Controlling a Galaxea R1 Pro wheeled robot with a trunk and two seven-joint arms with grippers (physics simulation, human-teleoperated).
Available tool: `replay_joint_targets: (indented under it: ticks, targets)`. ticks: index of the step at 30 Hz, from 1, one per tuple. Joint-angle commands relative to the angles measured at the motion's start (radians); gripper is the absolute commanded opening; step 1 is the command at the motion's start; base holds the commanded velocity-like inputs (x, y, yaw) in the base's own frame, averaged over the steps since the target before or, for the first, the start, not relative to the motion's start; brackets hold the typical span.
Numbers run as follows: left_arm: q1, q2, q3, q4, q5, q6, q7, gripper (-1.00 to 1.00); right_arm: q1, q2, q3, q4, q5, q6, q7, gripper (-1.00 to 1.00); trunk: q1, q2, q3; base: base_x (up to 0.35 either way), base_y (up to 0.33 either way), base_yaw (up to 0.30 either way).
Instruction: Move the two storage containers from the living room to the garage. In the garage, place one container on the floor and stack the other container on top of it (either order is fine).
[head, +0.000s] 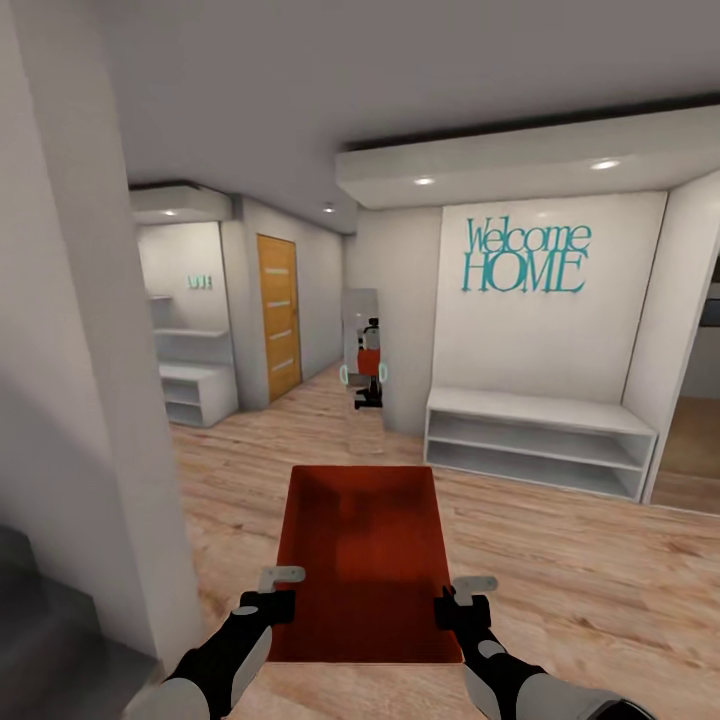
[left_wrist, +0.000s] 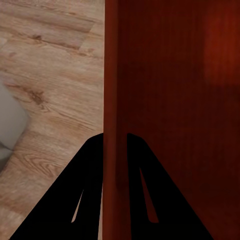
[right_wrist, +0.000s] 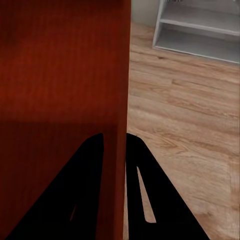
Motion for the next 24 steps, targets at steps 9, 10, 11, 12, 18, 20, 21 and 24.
replay_joint_targets:
  ticks: [9,10,11,12,18,20,21,24]
  targets:
    - [0.000,0.000,-0.008,-0.002,0.006,0.006,0.014,-1.00,-0.002,0.001,-0.023,0.001,-0.019,-0.006,-0.005,-1.00,0.001,-0.001,-0.002,0.322,0.000,0.000]
    - [0.000,0.000,-0.008,-0.002,0.006,0.006,0.014,-1.00,-0.002,0.001,-0.023,0.001,-0.019,-0.006,-0.005,-1.00,0.001,-0.001,-0.002,0.322,0.000,0.000]
    - [0.000,0.000,-0.008,-0.002,0.006,0.006,0.014,-1.00,-0.002,0.001,-0.023,0.001,-0.019,-0.006,-0.005,-1.00,0.001,-0.001,-0.002,0.322,0.000,0.000]
    - [0.000,0.000,-0.008,-0.002,0.006,0.006,0.014,-1.00,-0.002,0.001,-0.023,0.001,-0.019,-0.006,-0.005,-1.00,0.001,-0.001,-0.002,0.322,0.000,0.000]
    - [0.000,0.000,-0.008,-0.002,0.006,0.006,0.014,-1.00,-0.002,0.001,-0.024,0.001,-0.019,-0.006,-0.005,-1.00,0.001,-0.001,-0.002,0.322,0.000,0.000]
    - [0.000,0.000,-0.008,-0.002,0.006,0.006,0.014,-1.00,-0.002,0.001,-0.024,0.001,-0.019,-0.006,-0.005,-1.00,0.001,-0.001,-0.002,0.322,0.000,0.000]
    - [0.000,0.000,-0.008,-0.002,0.006,0.006,0.014,-1.00,-0.002,0.001,-0.024,0.001,-0.019,-0.006,-0.005,-1.00,0.001,-0.001,-0.002,0.322,0.000,0.000]
    - [0.000,0.000,-0.008,-0.002,0.006,0.006,0.014,-1.00,-0.002,0.001,-0.024,0.001,-0.019,-0.006,-0.005,-1.00,0.001,-0.001,-0.002,0.322,0.000,0.000]
